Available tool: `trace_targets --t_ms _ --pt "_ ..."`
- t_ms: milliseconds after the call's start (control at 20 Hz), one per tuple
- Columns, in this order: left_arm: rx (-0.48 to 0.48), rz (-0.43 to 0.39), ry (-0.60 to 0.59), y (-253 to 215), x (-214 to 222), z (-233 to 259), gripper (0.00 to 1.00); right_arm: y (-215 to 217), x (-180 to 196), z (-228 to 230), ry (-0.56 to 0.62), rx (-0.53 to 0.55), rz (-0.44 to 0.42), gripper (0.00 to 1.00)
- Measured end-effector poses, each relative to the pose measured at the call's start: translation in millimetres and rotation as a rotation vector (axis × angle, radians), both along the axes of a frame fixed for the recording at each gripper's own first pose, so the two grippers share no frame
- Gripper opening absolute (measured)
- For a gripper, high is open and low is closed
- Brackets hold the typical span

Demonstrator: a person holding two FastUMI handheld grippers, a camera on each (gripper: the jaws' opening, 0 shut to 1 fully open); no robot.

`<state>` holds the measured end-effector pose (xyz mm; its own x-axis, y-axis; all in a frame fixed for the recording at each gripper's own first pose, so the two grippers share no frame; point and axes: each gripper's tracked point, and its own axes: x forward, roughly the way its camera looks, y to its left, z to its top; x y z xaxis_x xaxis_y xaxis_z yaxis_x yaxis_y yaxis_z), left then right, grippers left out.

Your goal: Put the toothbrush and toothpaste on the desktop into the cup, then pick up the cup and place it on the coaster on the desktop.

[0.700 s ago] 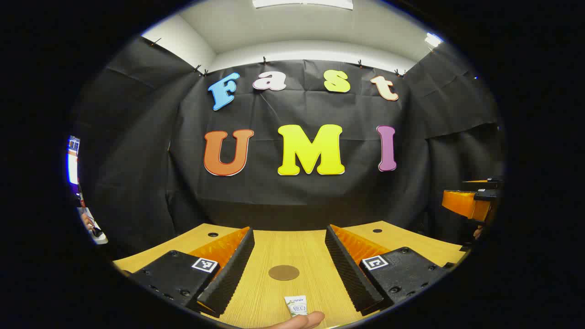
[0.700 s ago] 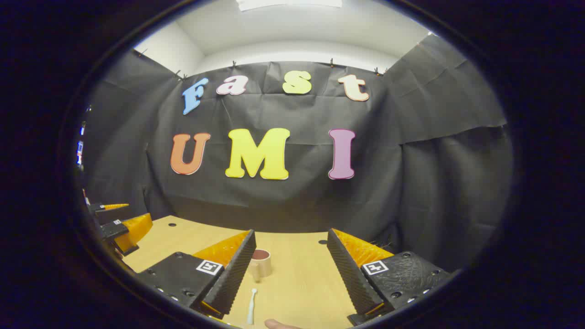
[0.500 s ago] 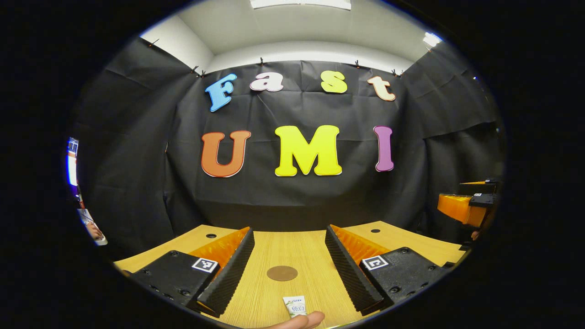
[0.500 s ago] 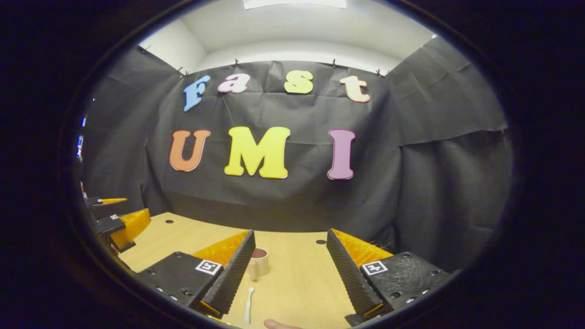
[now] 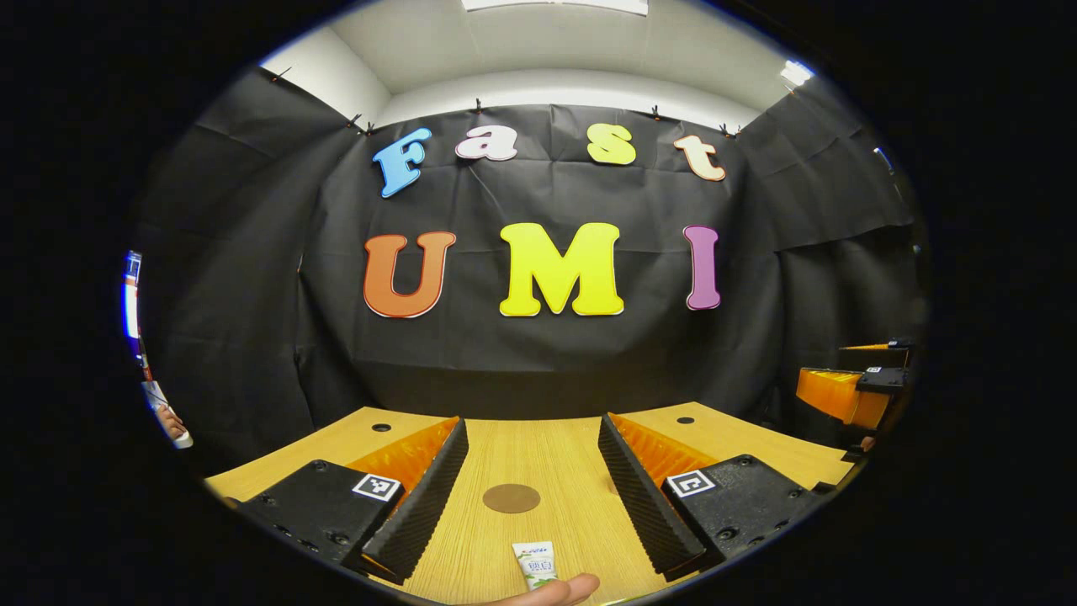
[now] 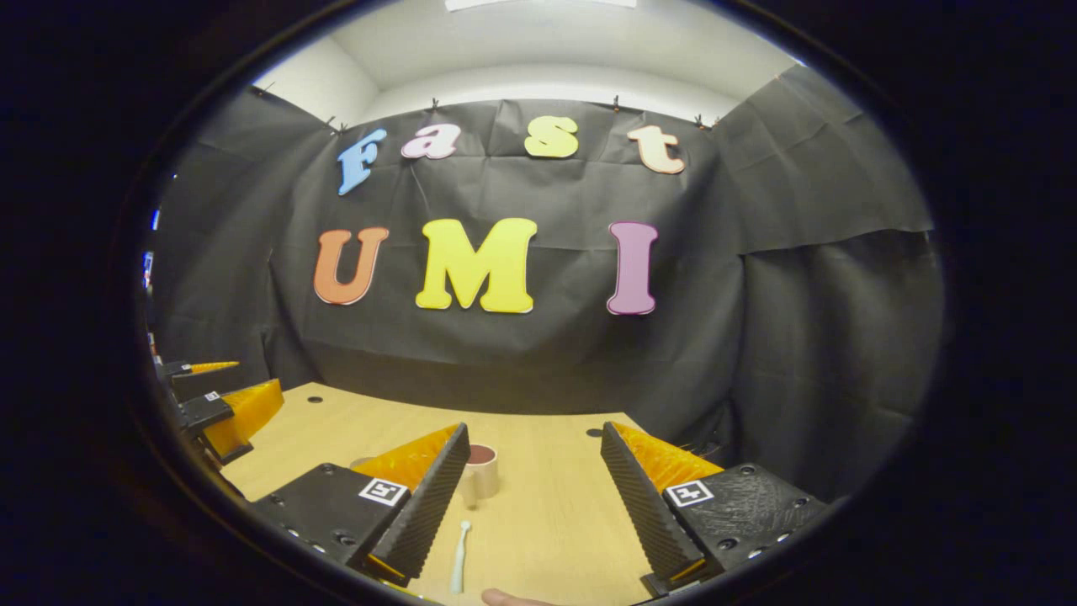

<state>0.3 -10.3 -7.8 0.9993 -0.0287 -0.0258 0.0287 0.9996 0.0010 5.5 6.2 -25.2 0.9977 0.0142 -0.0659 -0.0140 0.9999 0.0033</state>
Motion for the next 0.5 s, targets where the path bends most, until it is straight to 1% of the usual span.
trace_targets --t_ms 50,100,150,200,250,300,500 --pt "0.0 0.0 0.008 -1 1 -3 0.99 11 0 -6 0.011 0.014 0.039 0.98" --pt "-0.001 -0.001 0.012 -1 2 -4 0.99 17 3 -15 0.03 0.008 0.061 0.95" --pt "0.001 -0.004 0.01 -2 2 -4 0.99 17 5 -20 0.039 -0.005 0.058 0.98" --pt "0.006 -0.009 0.006 -4 2 -2 0.99 19 12 -35 0.068 -0.014 0.064 0.95" --pt "0.011 -0.009 0.008 -4 3 -4 0.99 27 16 -54 0.117 -0.002 0.086 0.98" --pt "0.01 -0.01 0.015 -4 5 -6 0.99 31 20 -75 0.175 0.013 0.099 0.95" --pt "0.02 -0.003 0.022 -2 7 -10 0.99 48 32 -141 0.369 0.018 0.135 0.95"
